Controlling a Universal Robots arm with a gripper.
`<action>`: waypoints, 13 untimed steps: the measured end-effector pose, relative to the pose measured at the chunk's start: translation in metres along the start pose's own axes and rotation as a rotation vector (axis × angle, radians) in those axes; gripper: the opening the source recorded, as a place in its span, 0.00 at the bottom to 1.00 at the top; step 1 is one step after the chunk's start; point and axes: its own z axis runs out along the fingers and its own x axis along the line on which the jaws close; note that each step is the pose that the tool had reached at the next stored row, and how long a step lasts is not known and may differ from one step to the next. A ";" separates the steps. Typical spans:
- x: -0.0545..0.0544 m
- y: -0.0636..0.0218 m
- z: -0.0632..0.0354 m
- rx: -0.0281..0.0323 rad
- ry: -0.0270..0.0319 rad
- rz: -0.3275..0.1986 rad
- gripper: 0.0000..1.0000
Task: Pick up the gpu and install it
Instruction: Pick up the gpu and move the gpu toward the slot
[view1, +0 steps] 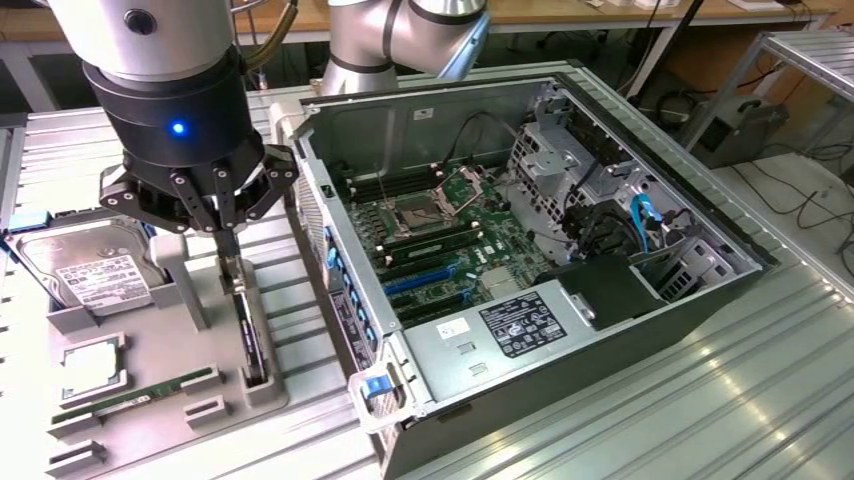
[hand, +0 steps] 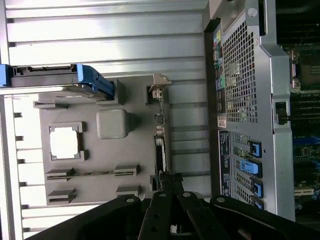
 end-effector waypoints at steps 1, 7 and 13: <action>0.000 0.0000 0.0000 0.0000 0.0000 0.000 0.17; 0.000 -0.0009 0.0068 0.0000 0.0000 0.000 0.36; 0.000 -0.0085 0.0239 0.0001 0.0006 0.000 0.36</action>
